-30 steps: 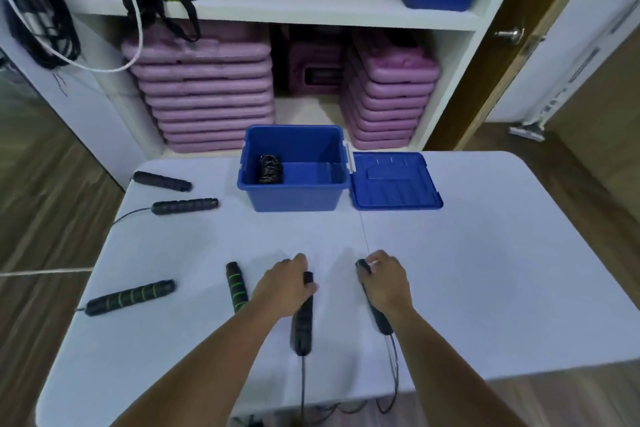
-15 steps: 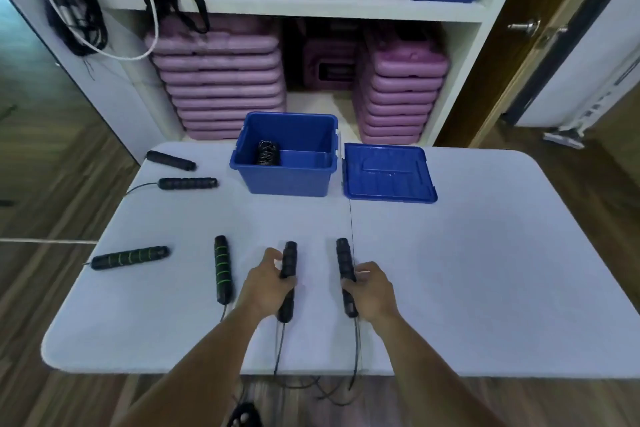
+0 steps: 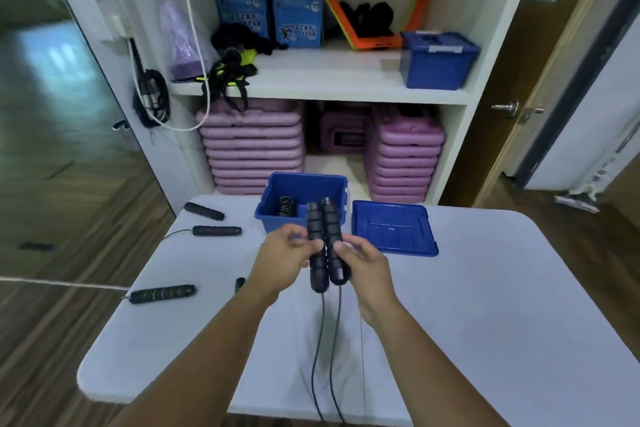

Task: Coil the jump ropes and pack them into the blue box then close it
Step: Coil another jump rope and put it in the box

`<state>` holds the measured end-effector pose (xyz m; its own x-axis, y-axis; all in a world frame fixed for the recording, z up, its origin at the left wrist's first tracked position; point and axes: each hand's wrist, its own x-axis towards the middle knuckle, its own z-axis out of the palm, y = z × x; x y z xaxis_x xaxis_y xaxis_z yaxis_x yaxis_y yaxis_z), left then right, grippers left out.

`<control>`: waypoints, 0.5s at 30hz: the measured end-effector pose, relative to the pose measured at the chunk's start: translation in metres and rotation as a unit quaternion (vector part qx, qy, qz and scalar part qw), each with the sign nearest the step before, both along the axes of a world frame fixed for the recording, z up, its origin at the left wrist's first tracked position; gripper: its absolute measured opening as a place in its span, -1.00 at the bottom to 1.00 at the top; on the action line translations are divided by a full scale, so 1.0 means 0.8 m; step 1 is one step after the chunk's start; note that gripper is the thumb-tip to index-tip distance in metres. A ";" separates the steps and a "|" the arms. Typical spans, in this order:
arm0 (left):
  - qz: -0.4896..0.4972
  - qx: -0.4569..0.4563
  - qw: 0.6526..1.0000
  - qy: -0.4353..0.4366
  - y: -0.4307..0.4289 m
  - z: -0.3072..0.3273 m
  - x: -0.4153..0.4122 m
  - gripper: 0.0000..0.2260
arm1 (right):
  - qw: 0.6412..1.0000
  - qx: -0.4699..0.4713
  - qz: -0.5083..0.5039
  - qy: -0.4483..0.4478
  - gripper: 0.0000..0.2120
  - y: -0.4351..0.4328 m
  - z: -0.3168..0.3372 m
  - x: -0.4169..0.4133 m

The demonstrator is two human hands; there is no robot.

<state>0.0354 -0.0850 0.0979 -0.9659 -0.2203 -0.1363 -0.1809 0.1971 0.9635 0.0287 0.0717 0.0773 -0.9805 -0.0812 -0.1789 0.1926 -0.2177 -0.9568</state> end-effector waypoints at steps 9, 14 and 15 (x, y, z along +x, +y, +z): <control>-0.018 0.099 0.989 0.105 -0.030 0.098 -0.004 -0.86 | 0.994 -0.052 0.059 0.073 -0.62 -0.035 0.093 0.010; 0.002 0.046 0.987 0.155 -0.040 0.129 -0.010 -0.81 | 0.991 -0.063 0.067 0.098 -0.60 -0.046 0.125 0.012; -0.001 -0.019 0.985 0.169 -0.042 0.134 -0.012 -0.85 | 0.991 -0.063 0.066 0.100 -0.60 -0.046 0.129 0.011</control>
<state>0.0262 -0.1188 0.2047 -0.9553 -0.2163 0.2014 0.1495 0.2341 0.9606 0.0374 0.0349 0.1805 -0.9749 -0.2195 0.0368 0.0372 -0.3237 -0.9454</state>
